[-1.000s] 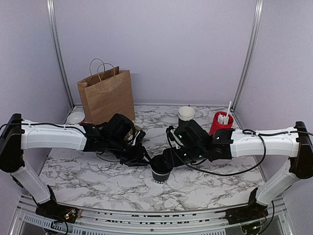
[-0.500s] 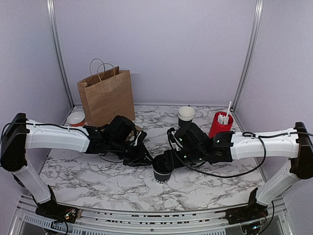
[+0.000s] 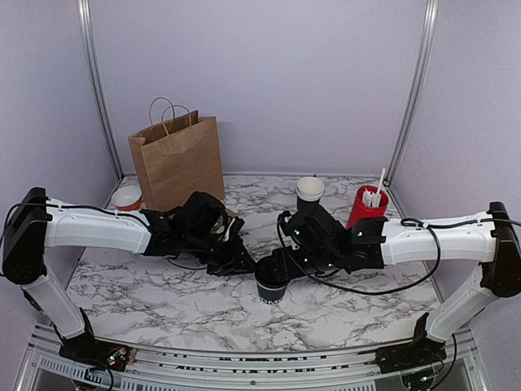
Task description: Pack the takeout coffee
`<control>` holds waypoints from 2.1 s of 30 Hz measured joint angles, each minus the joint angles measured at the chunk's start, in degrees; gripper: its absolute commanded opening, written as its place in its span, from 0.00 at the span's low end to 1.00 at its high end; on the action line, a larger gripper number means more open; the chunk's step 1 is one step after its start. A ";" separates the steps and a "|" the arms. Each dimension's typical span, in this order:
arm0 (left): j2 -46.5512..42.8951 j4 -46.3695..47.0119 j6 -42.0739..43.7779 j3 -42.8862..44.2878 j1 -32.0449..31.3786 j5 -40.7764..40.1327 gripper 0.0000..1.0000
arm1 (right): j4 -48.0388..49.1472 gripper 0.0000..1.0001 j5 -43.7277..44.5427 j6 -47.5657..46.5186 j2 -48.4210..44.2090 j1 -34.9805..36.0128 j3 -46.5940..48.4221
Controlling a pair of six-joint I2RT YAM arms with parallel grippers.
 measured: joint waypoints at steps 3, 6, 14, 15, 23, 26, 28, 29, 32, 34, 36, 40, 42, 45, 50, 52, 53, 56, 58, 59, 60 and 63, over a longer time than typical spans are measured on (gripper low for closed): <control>0.02 0.15 -0.85 -0.02 0.09 0.00 0.12 | -0.87 0.62 0.79 -0.15 0.74 0.02 1.09; 0.02 0.35 -1.36 -0.15 0.13 0.00 0.12 | -1.60 0.62 1.42 -0.17 1.27 0.04 1.92; 0.00 0.48 -0.83 -0.20 -0.07 -0.35 0.12 | -2.67 0.64 3.48 -0.11 1.05 0.63 2.19; 0.00 0.50 -0.74 -0.20 -0.15 -0.42 0.12 | -2.91 0.65 3.63 -0.11 0.94 0.70 2.19; 0.00 0.37 0.48 0.02 -0.85 -0.42 0.18 | -4.13 0.68 4.72 -0.09 -0.70 1.03 2.19; 0.00 0.04 0.90 0.55 -1.09 -0.46 0.19 | -4.13 0.69 5.05 -0.09 -1.51 1.20 2.19; 0.00 -0.04 1.16 0.79 -1.14 -0.55 0.19 | -4.13 0.69 5.14 -0.13 -1.95 1.22 2.19; 0.00 -0.13 1.36 0.87 -1.14 -0.61 0.19 | -4.11 0.71 5.14 -0.15 -2.12 1.22 2.19; 0.00 -0.33 1.73 0.90 -1.14 -0.90 0.19 | -4.11 0.77 4.94 -0.42 -2.60 1.22 2.19; 0.00 -0.57 1.97 0.92 -1.14 -1.11 0.19 | -4.09 0.80 4.55 -0.70 -2.86 1.22 2.19; 0.00 -1.27 2.21 1.14 -1.14 -1.49 0.20 | -4.09 0.81 4.26 -1.18 -3.02 1.29 2.16; -0.09 -1.90 2.78 1.46 -1.14 -2.12 0.23 | -4.13 0.82 4.17 -1.95 -3.10 1.99 2.19; -0.24 -2.56 3.06 1.46 -1.14 -2.58 0.24 | -4.70 0.81 4.26 -2.25 -2.91 2.58 2.40; -0.46 -3.32 3.39 1.49 -1.14 -3.06 0.24 | -6.29 0.81 4.87 -2.54 -1.22 3.56 3.98; -1.01 -4.26 4.02 1.49 -0.98 -3.50 0.24 | -8.96 0.81 6.38 -2.73 2.54 4.70 6.75; -1.14 -4.39 4.20 1.49 -0.83 -3.52 0.24 | -10.05 0.80 7.10 -2.73 3.30 4.94 7.30; -1.16 -4.44 4.28 1.49 -0.81 -3.52 0.24 | -10.51 0.80 7.39 -2.71 3.52 5.03 7.52; -1.16 -4.52 4.39 1.49 -0.81 -3.50 0.24 | -11.58 0.79 8.24 -2.69 3.56 5.11 7.80; -1.16 -4.52 4.46 1.49 -0.81 -3.50 0.24 | -12.28 0.78 8.72 -2.54 3.63 5.14 8.24; -1.16 -4.55 4.55 1.49 -0.81 -3.50 0.24 | -12.50 0.78 9.07 -2.49 3.69 5.25 8.50; -1.16 -4.55 4.59 1.49 -0.81 -3.50 0.24 | -12.63 0.77 9.31 -2.49 3.74 5.35 8.63; -1.16 -4.52 4.76 1.51 -0.81 -3.48 0.24 | -13.20 0.76 9.92 -2.38 4.15 5.81 9.29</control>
